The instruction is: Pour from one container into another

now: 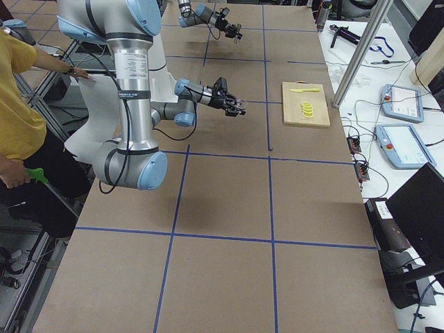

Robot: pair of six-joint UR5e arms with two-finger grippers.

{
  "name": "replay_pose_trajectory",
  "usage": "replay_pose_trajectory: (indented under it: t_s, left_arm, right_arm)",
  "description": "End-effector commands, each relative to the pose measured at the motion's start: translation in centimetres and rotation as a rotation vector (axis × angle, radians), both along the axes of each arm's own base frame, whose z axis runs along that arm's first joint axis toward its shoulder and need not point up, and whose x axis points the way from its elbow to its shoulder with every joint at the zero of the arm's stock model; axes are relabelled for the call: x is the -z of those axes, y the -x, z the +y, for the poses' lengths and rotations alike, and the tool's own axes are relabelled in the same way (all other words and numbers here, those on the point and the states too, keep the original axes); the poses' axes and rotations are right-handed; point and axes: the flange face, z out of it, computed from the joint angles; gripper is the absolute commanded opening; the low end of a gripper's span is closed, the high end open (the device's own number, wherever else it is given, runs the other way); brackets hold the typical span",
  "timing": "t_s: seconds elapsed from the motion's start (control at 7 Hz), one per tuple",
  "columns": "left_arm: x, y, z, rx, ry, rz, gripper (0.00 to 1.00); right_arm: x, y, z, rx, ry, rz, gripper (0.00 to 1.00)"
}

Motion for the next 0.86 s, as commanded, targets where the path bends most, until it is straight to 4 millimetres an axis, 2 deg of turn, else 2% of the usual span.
replay_pose_trajectory:
  t_s: [0.0, 0.43, 0.71]
  left_arm:
    - [-2.0, 1.2, 0.5, 0.021, 0.070, 0.062, 0.00]
    - [-3.3, 1.4, 0.5, 0.099, 0.082, 0.044, 0.00]
    - [-3.2, 0.6, 1.2, 0.097, 0.094, 0.081, 0.00]
  right_arm:
    - [-0.4, 0.4, 0.0, -0.009, -0.003, 0.011, 0.00]
    - [-1.0, 0.8, -0.1, -0.021, -0.003, 0.019, 0.00]
    - [-0.9, 0.8, -0.1, -0.021, -0.003, 0.017, 0.00]
